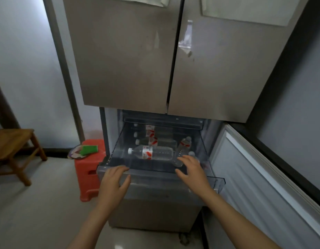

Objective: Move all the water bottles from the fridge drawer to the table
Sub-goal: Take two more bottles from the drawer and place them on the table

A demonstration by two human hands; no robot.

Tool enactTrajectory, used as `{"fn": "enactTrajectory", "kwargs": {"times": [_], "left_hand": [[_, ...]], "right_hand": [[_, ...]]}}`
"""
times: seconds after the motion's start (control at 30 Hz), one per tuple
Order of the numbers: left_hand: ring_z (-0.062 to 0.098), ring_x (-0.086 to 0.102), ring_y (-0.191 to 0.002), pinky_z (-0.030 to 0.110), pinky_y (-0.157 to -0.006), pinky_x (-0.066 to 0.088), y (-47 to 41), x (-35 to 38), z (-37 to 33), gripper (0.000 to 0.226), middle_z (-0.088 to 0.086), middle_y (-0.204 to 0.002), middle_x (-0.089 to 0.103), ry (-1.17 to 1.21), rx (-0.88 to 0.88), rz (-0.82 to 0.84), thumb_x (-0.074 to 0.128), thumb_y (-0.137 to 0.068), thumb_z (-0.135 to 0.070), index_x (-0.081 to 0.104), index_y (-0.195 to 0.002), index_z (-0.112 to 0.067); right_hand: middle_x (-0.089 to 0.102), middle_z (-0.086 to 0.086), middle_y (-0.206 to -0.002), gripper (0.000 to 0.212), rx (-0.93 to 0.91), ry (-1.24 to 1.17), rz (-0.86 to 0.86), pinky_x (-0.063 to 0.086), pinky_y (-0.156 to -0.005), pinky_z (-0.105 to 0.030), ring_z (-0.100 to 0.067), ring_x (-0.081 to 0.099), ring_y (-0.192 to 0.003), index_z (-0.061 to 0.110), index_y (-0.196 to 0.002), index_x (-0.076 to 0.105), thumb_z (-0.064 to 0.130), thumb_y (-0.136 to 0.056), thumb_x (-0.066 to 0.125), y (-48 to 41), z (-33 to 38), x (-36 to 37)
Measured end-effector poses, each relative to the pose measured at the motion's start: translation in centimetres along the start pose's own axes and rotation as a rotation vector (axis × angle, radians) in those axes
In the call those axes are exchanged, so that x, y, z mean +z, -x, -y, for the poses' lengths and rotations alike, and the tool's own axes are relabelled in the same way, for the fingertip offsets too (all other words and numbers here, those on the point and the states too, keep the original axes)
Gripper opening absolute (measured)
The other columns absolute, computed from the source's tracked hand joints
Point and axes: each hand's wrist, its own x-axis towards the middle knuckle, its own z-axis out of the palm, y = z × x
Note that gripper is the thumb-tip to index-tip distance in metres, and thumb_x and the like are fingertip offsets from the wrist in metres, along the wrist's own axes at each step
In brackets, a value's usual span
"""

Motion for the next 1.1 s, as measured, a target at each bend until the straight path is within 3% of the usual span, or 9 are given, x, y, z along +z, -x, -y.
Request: {"fn": "enactTrajectory", "kwargs": {"times": [0.13, 0.27, 0.4, 0.53, 0.67, 0.73, 0.9, 1.0, 1.1], "left_hand": [[0.035, 0.056, -0.104, 0.038, -0.089, 0.039, -4.6, 1.2, 0.9, 0.026, 0.017, -0.106, 0.065, -0.052, 0.047, 0.087, 0.064, -0.082, -0.014, 0.066, -0.103, 0.001], [0.035, 0.058, -0.097, 0.044, -0.083, 0.046, -7.3, 2.7, 1.2, 0.055, 0.015, -0.101, 0.067, -0.084, 0.079, 0.162, 0.037, -0.077, -0.042, 0.068, -0.098, -0.001], [0.035, 0.058, -0.096, 0.044, -0.080, 0.047, -9.7, 4.2, 1.8, 0.045, 0.014, -0.098, 0.067, -0.101, 0.059, 0.171, 0.044, -0.079, -0.037, 0.068, -0.095, -0.003], [0.036, 0.057, -0.098, 0.045, -0.082, 0.047, -10.4, 5.3, 2.2, 0.037, 0.014, -0.100, 0.067, -0.114, 0.008, 0.206, 0.052, -0.076, -0.030, 0.068, -0.095, -0.002], [0.034, 0.056, -0.100, 0.043, -0.085, 0.046, -10.9, 5.7, 2.5, 0.061, 0.012, -0.102, 0.067, -0.144, -0.041, 0.230, 0.034, -0.074, -0.049, 0.069, -0.097, -0.004], [0.035, 0.058, -0.095, 0.043, -0.081, 0.047, -10.8, 6.1, 2.8, 0.059, 0.013, -0.098, 0.068, -0.168, -0.039, 0.219, 0.035, -0.074, -0.047, 0.070, -0.093, -0.003], [0.033, 0.056, -0.100, 0.042, -0.083, 0.045, -11.0, 6.6, 3.1, 0.058, 0.011, -0.102, 0.067, -0.174, -0.044, 0.241, 0.038, -0.075, -0.050, 0.070, -0.096, -0.006], [0.029, 0.050, -0.109, 0.038, -0.088, 0.041, -12.2, 7.5, 3.3, 0.032, 0.006, -0.110, 0.063, -0.159, -0.061, 0.304, 0.058, -0.084, -0.034, 0.067, -0.103, -0.010], [0.022, 0.043, -0.119, 0.035, -0.094, 0.040, -15.2, 9.2, 3.7, 0.039, 0.001, -0.126, 0.054, -0.325, -0.018, 0.513, 0.055, -0.087, -0.039, 0.055, -0.120, -0.020]], "right_hand": [[0.049, -0.007, -0.133, 0.045, 0.111, -0.006, -0.010, 0.030, -0.103, -0.025, -0.022, 0.043, -0.125, 0.011, -0.126, 0.054, 0.019, -0.084, 0.065, -2.8, -1.6, 0.6], [0.051, -0.012, -0.129, 0.044, 0.244, 0.006, 0.024, 0.038, -0.100, -0.031, -0.027, 0.048, -0.118, 0.009, -0.124, 0.055, 0.017, -0.082, 0.067, -5.4, -3.7, 0.7], [0.048, -0.015, -0.132, 0.048, 0.334, 0.093, 0.118, 0.036, -0.099, -0.030, -0.030, 0.046, -0.120, 0.011, -0.129, 0.051, 0.020, -0.083, 0.063, -8.4, -6.0, 1.3], [0.055, -0.016, -0.114, 0.040, 0.374, 0.153, 0.222, 0.040, -0.081, -0.026, -0.032, 0.054, -0.107, 0.009, -0.121, 0.054, 0.020, -0.082, 0.059, -10.9, -7.9, 2.0], [0.047, -0.015, -0.122, 0.049, 0.476, 0.240, 0.385, 0.047, -0.091, -0.035, -0.032, 0.052, -0.108, 0.015, -0.127, 0.042, 0.030, -0.083, 0.058, -13.6, -9.6, 3.3], [0.048, -0.015, -0.125, 0.051, 0.524, 0.289, 0.429, 0.047, -0.092, -0.036, -0.031, 0.052, -0.110, 0.014, -0.127, 0.038, 0.029, -0.082, 0.058, -14.4, -10.6, 4.0], [0.039, -0.022, -0.138, 0.083, 0.547, 0.566, 0.474, 0.036, -0.100, -0.038, -0.035, 0.039, -0.124, 0.005, -0.143, 0.010, 0.033, -0.083, 0.062, -15.3, -11.8, 6.1], [0.034, -0.023, -0.140, 0.084, 0.594, 0.620, 0.479, 0.037, -0.100, -0.040, -0.036, 0.035, -0.124, 0.005, -0.143, 0.009, 0.030, -0.084, 0.063, -15.2, -11.8, 6.8], [0.031, -0.023, -0.138, 0.084, 0.632, 0.629, 0.478, 0.036, -0.100, -0.040, -0.036, 0.032, -0.124, 0.010, -0.141, 0.015, 0.031, -0.079, 0.068, -15.0, -11.7, 7.3]]}}
